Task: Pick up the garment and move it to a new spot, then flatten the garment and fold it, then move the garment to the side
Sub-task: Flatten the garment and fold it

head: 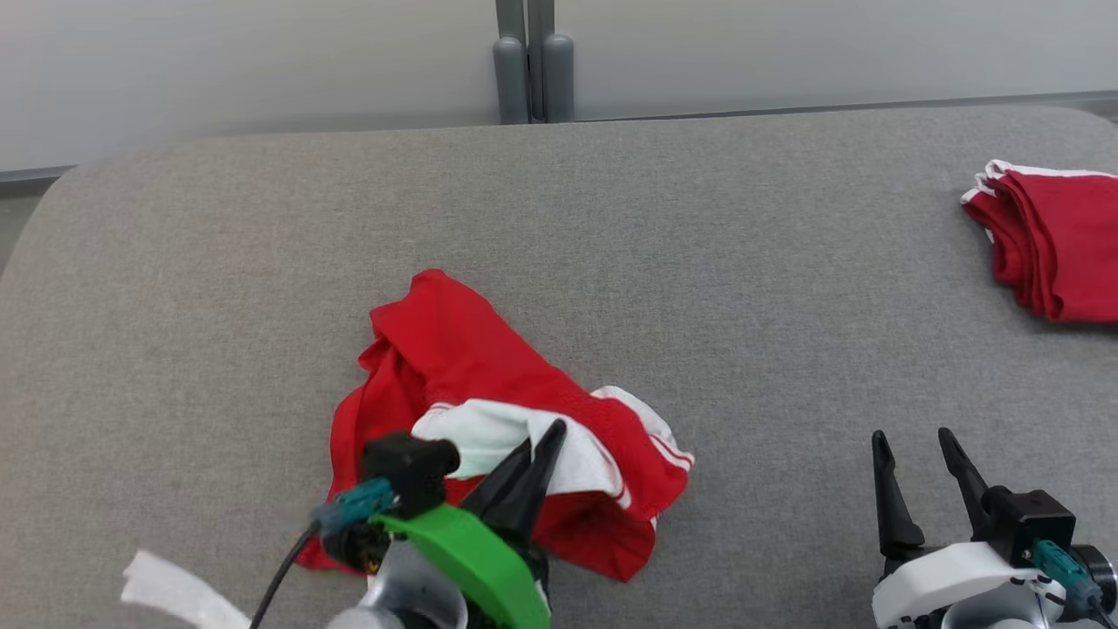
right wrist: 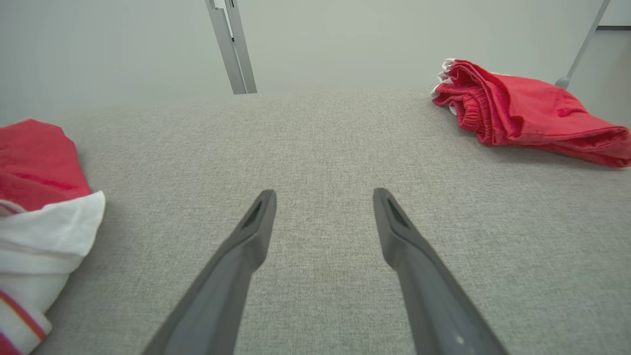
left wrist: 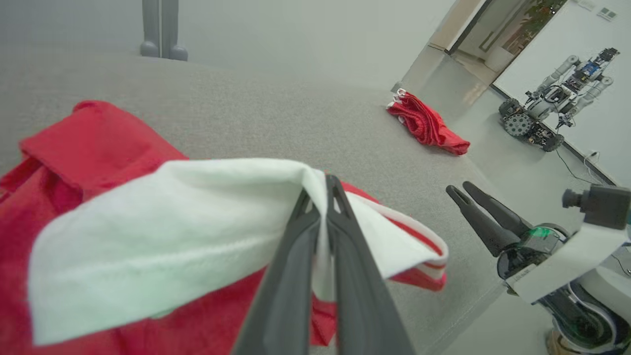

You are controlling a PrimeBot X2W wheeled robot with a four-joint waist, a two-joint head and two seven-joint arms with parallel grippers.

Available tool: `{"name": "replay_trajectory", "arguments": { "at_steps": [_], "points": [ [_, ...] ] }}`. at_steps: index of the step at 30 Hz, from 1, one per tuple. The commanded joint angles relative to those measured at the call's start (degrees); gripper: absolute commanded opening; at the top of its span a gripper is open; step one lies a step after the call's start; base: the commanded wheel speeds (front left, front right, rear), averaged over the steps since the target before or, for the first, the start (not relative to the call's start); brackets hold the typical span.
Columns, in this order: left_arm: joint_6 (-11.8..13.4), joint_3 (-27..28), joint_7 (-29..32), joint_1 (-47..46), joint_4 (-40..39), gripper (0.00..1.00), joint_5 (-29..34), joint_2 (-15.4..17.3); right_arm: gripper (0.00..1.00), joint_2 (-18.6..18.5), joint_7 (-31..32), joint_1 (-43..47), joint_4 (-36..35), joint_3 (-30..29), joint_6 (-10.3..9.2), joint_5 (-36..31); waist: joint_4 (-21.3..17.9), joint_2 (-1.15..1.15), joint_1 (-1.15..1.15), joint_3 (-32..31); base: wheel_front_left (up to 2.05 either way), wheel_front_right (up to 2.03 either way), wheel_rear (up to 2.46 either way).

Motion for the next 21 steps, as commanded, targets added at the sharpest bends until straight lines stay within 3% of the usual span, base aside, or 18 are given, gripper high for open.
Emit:
{"name": "replay_trajectory", "arguments": {
  "at_steps": [1, 5, 11, 16, 21],
  "points": [
    [-0.71, -1.07, 1.28, -3.21, 0.78, 0.00, 1.65, 0.14, 1.00, -0.14, 0.00, -0.65, 0.18, 0.56, -0.09, 0.24, -1.46, 0.00, 0.00, 0.59, 0.00, 0.00, 0.00],
    [-2.30, -2.33, 2.57, -12.36, 5.30, 0.00, 2.67, -1.98, 1.00, -0.16, 0.00, -1.95, 0.26, 1.23, -0.09, 1.00, -4.39, 0.00, 0.00, 2.03, 0.00, 0.00, 0.00],
    [-3.31, -1.77, 0.11, -26.08, 19.01, 0.00, 6.00, -3.53, 1.00, -0.15, 0.00, -4.01, 0.78, 2.84, -0.09, 2.76, -11.50, 0.00, 0.00, 5.02, 0.00, 0.00, 0.00],
    [-1.47, 2.03, -5.78, -34.44, 29.86, 0.00, 8.14, -2.89, 1.00, -0.14, 0.00, -4.46, 1.21, 3.09, -0.09, 3.99, -16.44, 0.00, 0.00, 7.15, 0.00, 0.00, 0.00],
    [0.17, 4.59, -12.44, -39.94, 40.18, 0.00, 9.55, -2.26, 1.00, -0.11, 0.00, -4.28, 1.66, 2.97, -0.09, 4.58, -19.00, 0.00, 0.00, 8.33, 0.00, 0.00, 0.00]
  ]
}}
